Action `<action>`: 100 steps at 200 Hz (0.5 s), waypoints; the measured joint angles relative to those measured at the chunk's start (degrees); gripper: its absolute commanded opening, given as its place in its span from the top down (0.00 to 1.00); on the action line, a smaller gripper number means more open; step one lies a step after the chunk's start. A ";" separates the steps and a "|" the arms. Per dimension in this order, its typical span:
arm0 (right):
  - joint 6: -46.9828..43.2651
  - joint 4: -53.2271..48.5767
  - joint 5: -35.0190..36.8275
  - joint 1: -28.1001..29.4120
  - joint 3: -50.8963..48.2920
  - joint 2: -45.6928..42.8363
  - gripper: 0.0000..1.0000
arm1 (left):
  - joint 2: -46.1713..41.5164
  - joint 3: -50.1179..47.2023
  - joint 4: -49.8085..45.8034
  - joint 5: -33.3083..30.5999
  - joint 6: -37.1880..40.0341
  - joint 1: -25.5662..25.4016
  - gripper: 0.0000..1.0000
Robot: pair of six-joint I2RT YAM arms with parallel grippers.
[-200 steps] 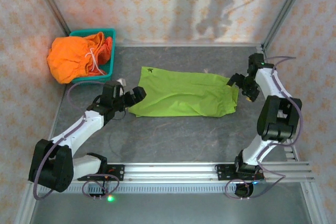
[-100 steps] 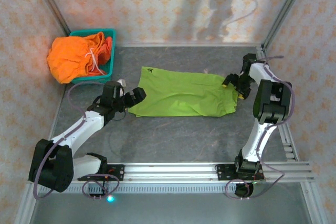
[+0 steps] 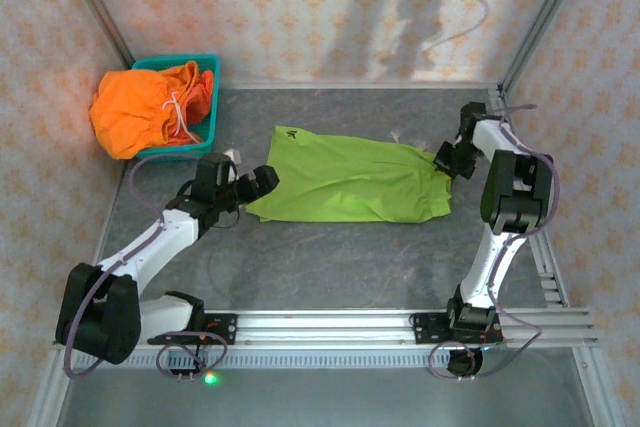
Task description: Fold and stack the shorts
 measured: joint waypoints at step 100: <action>-7.85 -10.03 27.19 9.03 12.83 -4.33 0.99 | 5.90 3.93 -0.22 1.44 1.95 -1.31 0.00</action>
